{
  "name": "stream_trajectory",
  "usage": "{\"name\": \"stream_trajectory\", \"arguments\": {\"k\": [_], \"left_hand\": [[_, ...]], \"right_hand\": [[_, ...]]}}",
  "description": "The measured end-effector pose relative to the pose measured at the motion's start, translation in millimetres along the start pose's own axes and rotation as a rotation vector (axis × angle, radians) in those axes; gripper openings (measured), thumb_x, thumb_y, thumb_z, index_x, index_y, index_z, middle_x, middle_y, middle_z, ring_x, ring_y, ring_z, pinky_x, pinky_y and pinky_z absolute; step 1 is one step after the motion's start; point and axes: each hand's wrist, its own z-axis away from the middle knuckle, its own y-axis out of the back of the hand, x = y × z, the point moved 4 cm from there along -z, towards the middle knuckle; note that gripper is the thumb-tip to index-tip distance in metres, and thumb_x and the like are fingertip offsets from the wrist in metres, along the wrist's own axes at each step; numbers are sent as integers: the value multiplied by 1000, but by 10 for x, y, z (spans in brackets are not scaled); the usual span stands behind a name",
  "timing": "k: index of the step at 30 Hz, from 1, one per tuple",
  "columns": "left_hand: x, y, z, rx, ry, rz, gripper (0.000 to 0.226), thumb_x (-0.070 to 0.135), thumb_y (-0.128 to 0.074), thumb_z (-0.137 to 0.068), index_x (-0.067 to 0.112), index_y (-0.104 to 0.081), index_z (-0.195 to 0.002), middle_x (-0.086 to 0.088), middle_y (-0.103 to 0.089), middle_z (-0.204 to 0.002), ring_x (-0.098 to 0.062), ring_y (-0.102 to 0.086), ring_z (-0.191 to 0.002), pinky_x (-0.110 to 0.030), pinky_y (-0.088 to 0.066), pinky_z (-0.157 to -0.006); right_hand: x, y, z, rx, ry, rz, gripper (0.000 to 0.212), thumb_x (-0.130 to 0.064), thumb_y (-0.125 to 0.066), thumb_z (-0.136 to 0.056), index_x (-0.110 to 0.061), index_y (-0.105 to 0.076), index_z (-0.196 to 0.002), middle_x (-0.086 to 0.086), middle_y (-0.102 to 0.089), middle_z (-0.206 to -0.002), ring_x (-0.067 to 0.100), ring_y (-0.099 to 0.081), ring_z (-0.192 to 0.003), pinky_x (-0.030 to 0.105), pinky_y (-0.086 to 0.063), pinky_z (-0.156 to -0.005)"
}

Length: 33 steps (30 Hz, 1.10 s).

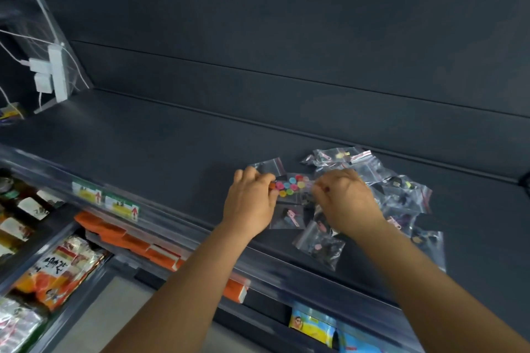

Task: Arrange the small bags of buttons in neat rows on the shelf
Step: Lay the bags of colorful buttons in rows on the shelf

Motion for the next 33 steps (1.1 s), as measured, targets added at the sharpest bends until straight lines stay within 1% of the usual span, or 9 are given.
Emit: {"name": "stream_trajectory", "arguments": {"k": [3, 7, 11, 16, 19, 23, 27, 30, 33], "left_hand": [[25, -45, -23, -42, -29, -23, 40, 39, -47, -95, 24, -51, -132, 1, -48, -121, -21, -37, -108, -32, -40, -89], [69, -96, -86, -115, -135, -33, 44, 37, -43, -97, 26, -43, -139, 7, -45, -134, -21, -37, -112, -33, -38, -94], [64, -93, -201, -191, -70, 0, 47, 40, -53, -92, 24, -47, -136, -1, -50, -126, -25, -38, -116, -35, -36, -96], [51, -65, -197, -172, 26, 170, 19, 34, -61, -88, 21, -64, -102, 0, -64, -101, -25, -46, -107, -35, -42, -86], [44, -57, -152, -132, 49, 281, 8, 26, -61, -88, 19, -61, -91, -1, -62, -95, -22, -51, -97, -31, -44, -76], [65, 29, -162, -90, 155, 539, 7, 23, -63, -88, 22, -58, -92, 12, -59, -80, -4, -54, -68, -12, -34, -52], [206, 142, -214, -50, 226, 822, 7, 19, -63, -86, 23, -62, -91, 8, -66, -81, -9, -61, -72, -20, -45, -60], [367, 184, -232, -37, 266, 982, 13, 9, -56, -87, 14, -64, -97, -2, -69, -86, -18, -67, -78, -34, -56, -75], [538, 201, -234, -24, 312, 1133, 11, 3, -55, -87, 11, -61, -92, 0, -67, -81, -11, -67, -67, -32, -58, -75]], "right_hand": [[-94, -36, -163, 12, 6, -67, 24, -25, -49, -94, -16, -65, -109, 4, -66, -111, 25, -47, -116, 33, -39, -98], [-147, -224, -386, -158, -64, -33, 40, -23, -49, -93, -23, -49, -134, 6, -54, -133, 25, -39, -130, 36, -34, -107], [-108, -316, -511, -260, -122, 61, 39, -23, -55, -89, -25, -52, -128, 6, -53, -132, 28, -42, -125, 37, -36, -105], [-87, -281, -543, -301, -123, 63, 21, -26, -60, -83, -26, -65, -104, 4, -62, -113, 26, -53, -109, 36, -45, -95], [-83, -228, -459, -192, -133, -124, 11, -21, -69, -79, -22, -67, -89, 1, -63, -99, 23, -56, -98, 32, -47, -85], [-85, -100, -340, -11, -215, -377, 11, -19, -71, -78, -23, -61, -79, -8, -62, -74, 10, -58, -67, 14, -42, -52], [-16, 65, -246, 170, -329, -618, 12, -21, -72, -78, -23, -61, -76, -8, -61, -69, 4, -52, -58, 13, -40, -52], [118, 172, -120, 280, -452, -816, 18, -19, -73, -78, -24, -57, -71, -6, -62, -68, 7, -51, -55, 20, -42, -55], [280, 232, 20, 344, -574, -977, 15, -15, -71, -79, -19, -58, -73, -1, -68, -69, 13, -60, -62, 34, -53, -66]]}}
